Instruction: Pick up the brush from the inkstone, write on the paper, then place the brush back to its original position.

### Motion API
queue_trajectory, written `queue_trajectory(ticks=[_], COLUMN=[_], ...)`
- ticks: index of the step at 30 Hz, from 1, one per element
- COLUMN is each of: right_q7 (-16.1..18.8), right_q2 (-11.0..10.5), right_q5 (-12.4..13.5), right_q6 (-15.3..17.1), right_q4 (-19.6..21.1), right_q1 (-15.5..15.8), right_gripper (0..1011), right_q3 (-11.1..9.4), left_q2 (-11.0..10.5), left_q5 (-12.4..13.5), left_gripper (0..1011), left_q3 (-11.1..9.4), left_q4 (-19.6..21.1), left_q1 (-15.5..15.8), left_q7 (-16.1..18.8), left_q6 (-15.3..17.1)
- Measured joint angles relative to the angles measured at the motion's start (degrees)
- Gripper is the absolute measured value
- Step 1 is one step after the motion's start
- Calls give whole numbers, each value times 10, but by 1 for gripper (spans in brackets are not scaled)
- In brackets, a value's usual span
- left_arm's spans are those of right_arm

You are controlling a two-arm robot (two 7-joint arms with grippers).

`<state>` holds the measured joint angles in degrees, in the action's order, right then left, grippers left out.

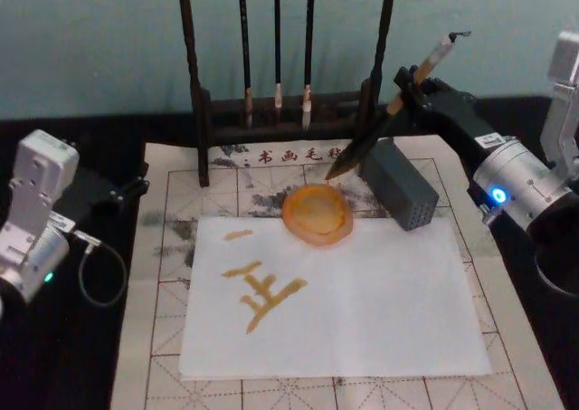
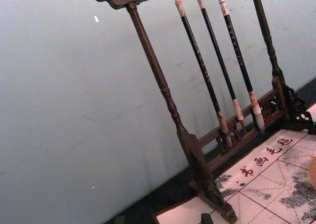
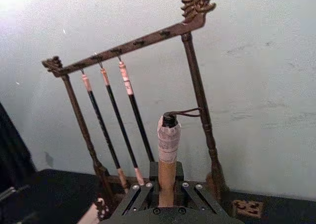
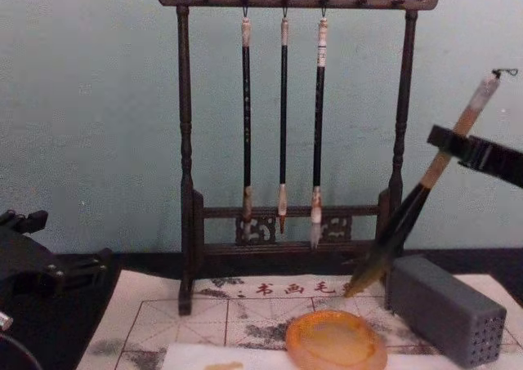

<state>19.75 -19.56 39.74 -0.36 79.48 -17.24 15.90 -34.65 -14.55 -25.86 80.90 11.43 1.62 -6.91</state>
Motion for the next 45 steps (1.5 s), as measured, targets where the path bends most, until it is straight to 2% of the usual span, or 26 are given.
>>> queue_trajectory(ticks=[7,13,18,24,36,41,45], right_q7=[13,27,44,77,143,196,215], right_q2=[1,1,-3,-10,-18,-25,-26], right_q5=[31,50,55,48,22,6,-3], right_q6=[29,42,41,18,-39,-83,-102], right_q4=[16,15,12,8,-5,-23,-31], right_q1=[3,-5,-8,-14,-23,-29,-31], right_gripper=[179,179,179,179,179,179,179], right_q3=[-6,7,21,49,83,100,107], left_q2=[0,0,0,0,0,0,0], left_q5=[0,0,0,0,0,0,0], left_gripper=[1001,1001,1001,1001,1001,1001,1001], left_q3=[0,0,0,0,0,0,0], left_q4=[0,0,0,0,0,0,0], left_q1=[0,0,0,0,0,0,0], left_q7=[0,0,0,0,0,0,0], left_q6=[0,0,0,0,0,0,0])
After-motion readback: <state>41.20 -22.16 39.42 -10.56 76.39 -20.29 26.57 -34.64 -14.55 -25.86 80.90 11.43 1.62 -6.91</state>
